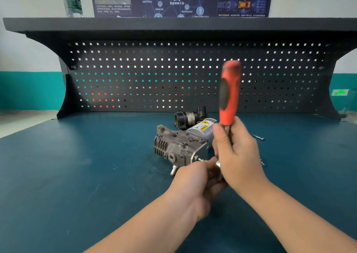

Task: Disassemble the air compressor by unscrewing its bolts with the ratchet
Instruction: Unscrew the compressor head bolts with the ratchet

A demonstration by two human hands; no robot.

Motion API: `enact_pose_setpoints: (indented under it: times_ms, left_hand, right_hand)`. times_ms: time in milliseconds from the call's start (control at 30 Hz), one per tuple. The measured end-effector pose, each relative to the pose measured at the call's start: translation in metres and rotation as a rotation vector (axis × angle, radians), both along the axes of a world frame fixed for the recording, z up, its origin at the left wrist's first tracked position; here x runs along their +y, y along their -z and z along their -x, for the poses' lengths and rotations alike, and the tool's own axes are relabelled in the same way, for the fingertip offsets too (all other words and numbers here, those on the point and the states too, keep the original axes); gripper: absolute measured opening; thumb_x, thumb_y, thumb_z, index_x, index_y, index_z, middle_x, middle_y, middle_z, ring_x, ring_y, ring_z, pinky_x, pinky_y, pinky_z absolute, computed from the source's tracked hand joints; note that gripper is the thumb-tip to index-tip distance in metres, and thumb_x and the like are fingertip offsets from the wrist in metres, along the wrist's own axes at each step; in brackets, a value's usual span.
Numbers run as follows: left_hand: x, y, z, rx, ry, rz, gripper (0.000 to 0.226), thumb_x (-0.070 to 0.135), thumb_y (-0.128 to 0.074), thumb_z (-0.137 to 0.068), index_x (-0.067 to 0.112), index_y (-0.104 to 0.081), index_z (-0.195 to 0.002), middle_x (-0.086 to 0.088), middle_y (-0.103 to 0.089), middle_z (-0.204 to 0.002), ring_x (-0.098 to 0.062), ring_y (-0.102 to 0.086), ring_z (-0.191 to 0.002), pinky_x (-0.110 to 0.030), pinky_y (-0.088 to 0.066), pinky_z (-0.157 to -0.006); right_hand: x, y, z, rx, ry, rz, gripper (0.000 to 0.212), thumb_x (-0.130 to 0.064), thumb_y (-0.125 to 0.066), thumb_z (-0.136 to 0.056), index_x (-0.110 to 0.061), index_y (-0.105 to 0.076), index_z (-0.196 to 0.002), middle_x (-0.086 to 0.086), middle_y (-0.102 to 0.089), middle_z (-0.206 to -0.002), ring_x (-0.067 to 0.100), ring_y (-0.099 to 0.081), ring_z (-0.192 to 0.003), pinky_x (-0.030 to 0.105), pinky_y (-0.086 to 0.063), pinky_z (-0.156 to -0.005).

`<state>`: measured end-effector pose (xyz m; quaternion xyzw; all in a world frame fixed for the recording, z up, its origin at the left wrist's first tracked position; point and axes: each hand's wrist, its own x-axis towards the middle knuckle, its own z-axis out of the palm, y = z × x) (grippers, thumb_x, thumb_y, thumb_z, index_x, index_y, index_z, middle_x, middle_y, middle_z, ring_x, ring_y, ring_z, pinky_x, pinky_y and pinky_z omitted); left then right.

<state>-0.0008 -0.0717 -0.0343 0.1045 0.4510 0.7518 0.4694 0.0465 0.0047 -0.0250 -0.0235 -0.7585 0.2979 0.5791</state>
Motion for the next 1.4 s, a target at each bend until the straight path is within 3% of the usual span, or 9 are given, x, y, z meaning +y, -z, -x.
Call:
enact_pose_setpoints:
  times_ms: [267, 400, 500, 700, 833, 967, 1033, 1133, 1400]
  left_hand:
    - [0.003, -0.001, -0.001, -0.006, -0.029, 0.026, 0.011, 0.004, -0.056, -0.091, 0.001, -0.061, -0.081, -0.015, -0.067, -0.073, -0.023, -0.062, -0.066, -0.028, -0.057, -0.053]
    - [0.002, 0.0, 0.0, -0.015, -0.042, 0.025, 0.013, 0.002, -0.056, -0.09, 0.0, -0.061, -0.078, -0.015, -0.069, -0.067, -0.022, -0.064, -0.062, -0.027, -0.057, -0.049]
    - [0.002, 0.001, 0.0, -0.018, -0.048, 0.026, 0.012, 0.002, -0.057, -0.09, -0.001, -0.061, -0.079, -0.015, -0.068, -0.069, -0.023, -0.064, -0.063, -0.028, -0.057, -0.05]
    - [0.003, 0.006, 0.0, 0.004, -0.069, 0.007, 0.006, 0.003, -0.063, -0.086, -0.001, -0.064, -0.081, -0.015, -0.067, -0.069, -0.023, -0.064, -0.06, -0.032, -0.058, -0.06]
    - [0.002, 0.004, 0.0, 0.044, -0.02, 0.003, 0.01, 0.005, -0.062, -0.086, 0.0, -0.068, -0.081, -0.013, -0.066, -0.075, -0.02, -0.063, -0.061, -0.025, -0.057, -0.054]
    - [0.001, 0.005, 0.002, 0.01, 0.03, -0.035, 0.018, 0.005, -0.05, -0.09, 0.006, -0.068, -0.094, -0.015, -0.07, -0.095, -0.024, -0.067, -0.089, -0.037, -0.053, -0.089]
    - [0.002, 0.004, 0.003, -0.001, 0.037, -0.04, 0.022, 0.004, -0.047, -0.091, 0.006, -0.068, -0.09, -0.015, -0.069, -0.092, -0.024, -0.066, -0.089, -0.037, -0.054, -0.087]
    - [0.003, 0.002, 0.001, 0.002, 0.009, -0.002, 0.026, 0.0, -0.049, -0.091, 0.0, -0.067, -0.072, -0.012, -0.064, -0.065, -0.02, -0.062, -0.058, -0.026, -0.057, -0.053]
    - [0.005, 0.001, 0.0, -0.02, -0.015, 0.021, 0.01, 0.003, -0.056, -0.09, -0.001, -0.061, -0.083, -0.013, -0.068, -0.069, -0.022, -0.064, -0.063, -0.029, -0.057, -0.057]
  right_hand:
    - [0.033, 0.004, 0.014, -0.056, -0.126, 1.27, 0.026, -0.026, -0.047, -0.099, -0.017, -0.047, -0.074, -0.004, -0.048, -0.044, 0.009, -0.038, -0.036, 0.017, -0.03, -0.036]
    - [0.032, 0.008, 0.016, -0.073, -0.164, 1.39, 0.025, -0.027, -0.048, -0.099, -0.017, -0.049, -0.076, 0.0, -0.048, -0.057, 0.014, -0.039, -0.048, 0.023, -0.033, -0.045]
    - [0.031, 0.007, 0.016, -0.023, -0.127, 1.24, 0.028, -0.028, -0.048, -0.098, -0.016, -0.048, -0.073, -0.004, -0.048, -0.046, 0.012, -0.037, -0.044, 0.025, -0.031, -0.048]
    - [0.014, 0.004, 0.008, 0.048, 0.046, 0.471, 0.032, -0.031, -0.042, -0.1, -0.017, -0.04, -0.072, -0.011, -0.047, -0.046, 0.001, -0.039, -0.043, 0.014, -0.033, -0.048]
    - [-0.001, 0.004, -0.001, 0.061, 0.017, -0.01, 0.021, -0.037, -0.043, -0.093, -0.024, -0.04, -0.076, -0.009, -0.044, -0.052, 0.01, -0.044, -0.049, 0.027, -0.04, -0.051]
    - [-0.005, 0.005, -0.002, 0.025, 0.004, -0.374, 0.007, -0.027, -0.046, -0.092, -0.022, -0.047, -0.086, -0.027, -0.032, -0.056, -0.005, -0.035, -0.048, 0.009, -0.029, -0.051]
    - [-0.003, 0.006, -0.001, 0.021, -0.008, -0.345, 0.011, -0.03, -0.045, -0.092, -0.03, -0.042, -0.082, -0.023, -0.036, -0.054, -0.005, -0.038, -0.048, 0.012, -0.034, -0.05]
    - [-0.001, 0.003, 0.0, 0.032, -0.039, -0.009, 0.019, -0.035, -0.045, -0.095, -0.032, -0.041, -0.076, -0.008, -0.046, -0.051, 0.006, -0.043, -0.047, 0.027, -0.041, -0.048]
    - [0.029, 0.004, 0.013, -0.017, -0.168, 1.39, 0.026, -0.025, -0.049, -0.099, -0.015, -0.048, -0.074, 0.0, -0.048, -0.054, 0.011, -0.041, -0.036, 0.019, -0.034, -0.04]
